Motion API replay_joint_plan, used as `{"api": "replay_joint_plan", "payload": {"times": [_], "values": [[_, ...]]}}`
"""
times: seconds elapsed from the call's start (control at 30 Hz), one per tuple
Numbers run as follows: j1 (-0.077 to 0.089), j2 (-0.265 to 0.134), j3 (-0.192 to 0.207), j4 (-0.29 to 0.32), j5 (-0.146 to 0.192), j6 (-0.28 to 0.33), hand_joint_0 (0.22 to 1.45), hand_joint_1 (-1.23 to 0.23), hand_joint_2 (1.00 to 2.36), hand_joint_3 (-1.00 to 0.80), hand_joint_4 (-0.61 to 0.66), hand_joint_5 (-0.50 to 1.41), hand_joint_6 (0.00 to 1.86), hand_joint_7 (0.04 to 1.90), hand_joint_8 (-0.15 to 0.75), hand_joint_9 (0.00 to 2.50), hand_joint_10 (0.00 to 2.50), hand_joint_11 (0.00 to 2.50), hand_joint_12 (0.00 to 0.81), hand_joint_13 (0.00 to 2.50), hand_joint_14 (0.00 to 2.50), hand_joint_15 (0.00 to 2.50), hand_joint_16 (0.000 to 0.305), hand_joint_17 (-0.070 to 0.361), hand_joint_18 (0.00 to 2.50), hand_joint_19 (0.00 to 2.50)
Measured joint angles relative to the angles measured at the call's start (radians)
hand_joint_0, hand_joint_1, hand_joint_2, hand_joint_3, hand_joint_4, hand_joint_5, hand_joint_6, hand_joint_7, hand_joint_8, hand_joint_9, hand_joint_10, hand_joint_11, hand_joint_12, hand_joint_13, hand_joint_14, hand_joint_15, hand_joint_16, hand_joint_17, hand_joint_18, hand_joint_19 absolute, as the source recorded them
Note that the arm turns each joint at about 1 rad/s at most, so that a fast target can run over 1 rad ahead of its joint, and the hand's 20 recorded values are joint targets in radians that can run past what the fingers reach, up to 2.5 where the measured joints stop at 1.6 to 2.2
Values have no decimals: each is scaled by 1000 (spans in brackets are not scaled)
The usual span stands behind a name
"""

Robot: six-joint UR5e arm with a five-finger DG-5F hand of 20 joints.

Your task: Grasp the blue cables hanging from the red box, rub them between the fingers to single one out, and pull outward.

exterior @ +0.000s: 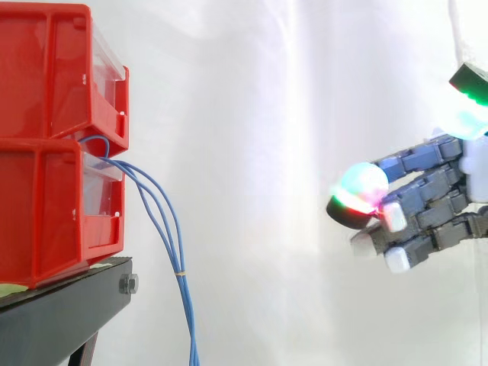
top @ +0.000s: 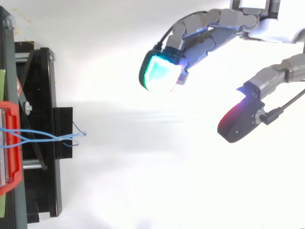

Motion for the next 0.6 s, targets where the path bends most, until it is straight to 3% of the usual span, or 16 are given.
{"api": "replay_joint_plan", "payload": {"times": [0.17, 0.37, 0.6], "values": [[8, -6, 0, 50, 34, -40, 452, -733, 1000, -500, 213, -170, 502, 756, 273, 324, 0, 4, 398, 197, 4, 118, 57, 129, 283, 338], [20, -42, 0, 92, 83, -86, 449, -725, 1000, -500, 216, -171, 502, 687, 245, 258, 0, 0, 397, 139, 3, 88, 58, 132, 198, 296], [31, -92, 1, 179, 94, -83, 447, -723, 1000, -500, 212, -172, 502, 689, 246, 264, 0, 0, 399, 126, 3, 97, 59, 132, 176, 309]]}}
